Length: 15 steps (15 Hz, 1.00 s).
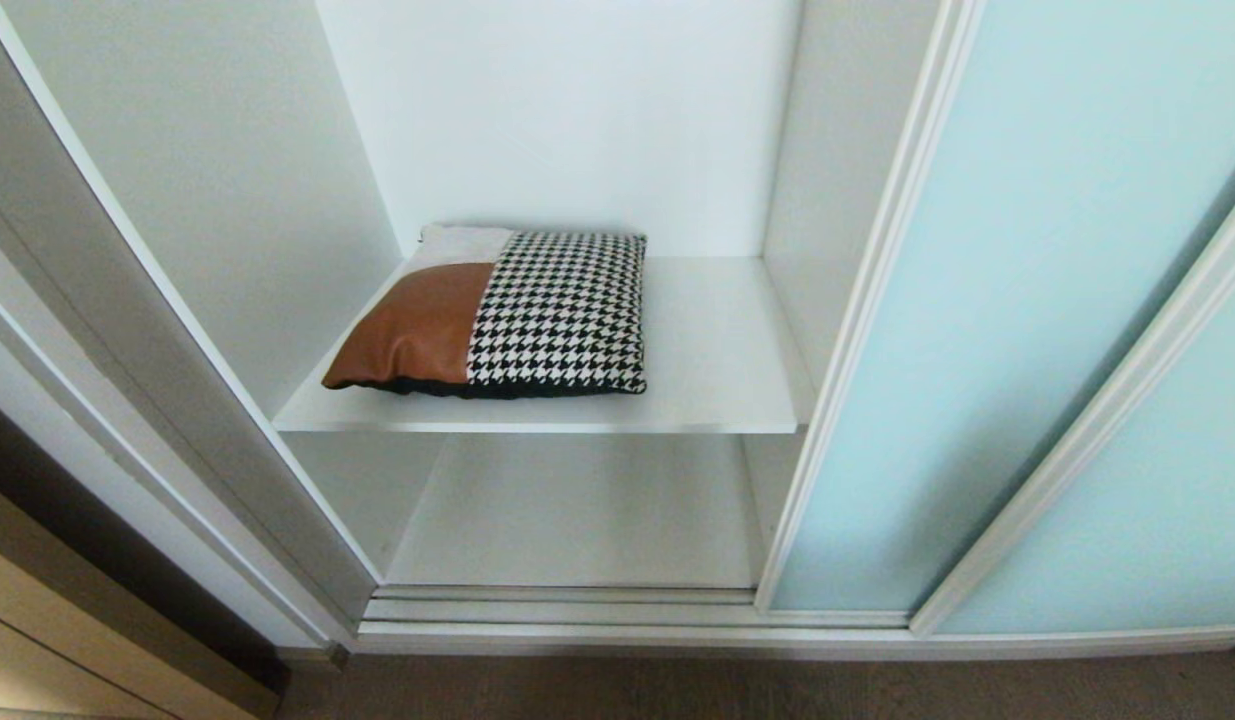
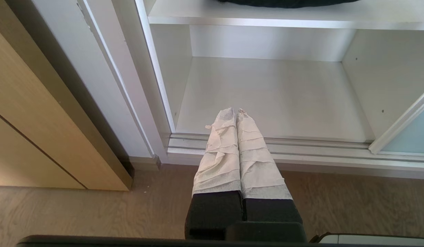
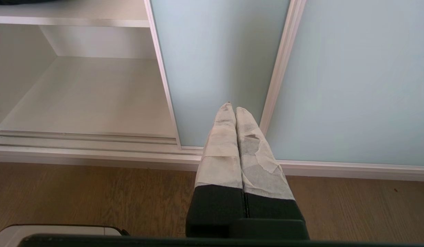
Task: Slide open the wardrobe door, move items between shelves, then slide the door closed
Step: Close the door
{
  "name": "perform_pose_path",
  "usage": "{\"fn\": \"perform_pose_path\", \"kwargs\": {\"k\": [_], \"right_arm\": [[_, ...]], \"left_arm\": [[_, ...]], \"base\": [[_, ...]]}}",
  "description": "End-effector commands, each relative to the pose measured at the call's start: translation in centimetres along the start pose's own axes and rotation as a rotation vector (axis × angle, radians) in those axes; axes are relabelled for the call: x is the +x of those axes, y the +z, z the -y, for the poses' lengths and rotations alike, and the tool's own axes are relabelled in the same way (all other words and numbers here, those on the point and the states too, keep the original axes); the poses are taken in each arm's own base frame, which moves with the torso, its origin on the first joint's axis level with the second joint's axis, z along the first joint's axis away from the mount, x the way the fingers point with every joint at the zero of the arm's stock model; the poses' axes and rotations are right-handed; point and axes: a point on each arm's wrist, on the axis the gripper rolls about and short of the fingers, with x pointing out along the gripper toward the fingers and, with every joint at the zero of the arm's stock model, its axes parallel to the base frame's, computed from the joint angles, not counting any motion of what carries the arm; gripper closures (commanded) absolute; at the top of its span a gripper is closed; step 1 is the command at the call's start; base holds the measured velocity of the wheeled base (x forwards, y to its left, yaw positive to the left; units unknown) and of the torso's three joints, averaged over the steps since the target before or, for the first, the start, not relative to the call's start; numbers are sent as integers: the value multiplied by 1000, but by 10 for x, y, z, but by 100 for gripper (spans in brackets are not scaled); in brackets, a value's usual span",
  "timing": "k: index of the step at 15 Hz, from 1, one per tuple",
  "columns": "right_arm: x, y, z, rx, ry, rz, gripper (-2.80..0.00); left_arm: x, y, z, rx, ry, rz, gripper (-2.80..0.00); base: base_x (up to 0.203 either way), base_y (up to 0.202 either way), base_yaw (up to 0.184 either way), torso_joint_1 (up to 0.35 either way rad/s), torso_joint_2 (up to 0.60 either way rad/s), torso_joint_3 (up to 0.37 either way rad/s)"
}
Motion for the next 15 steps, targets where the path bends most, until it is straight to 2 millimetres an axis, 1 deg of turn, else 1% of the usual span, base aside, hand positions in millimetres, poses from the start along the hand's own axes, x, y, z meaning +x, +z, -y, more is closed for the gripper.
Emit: {"fn": "perform_pose_path", "kwargs": {"k": [1,15], "right_arm": [[0,0,0,0,0,0,0],[0,0,0,0,0,0,0]], "left_arm": [[0,0,0,0,0,-3,0],[0,0,0,0,0,-3,0]], "base": [[0,0,0,0,0,0],[0,0,0,0,0,0]]}}
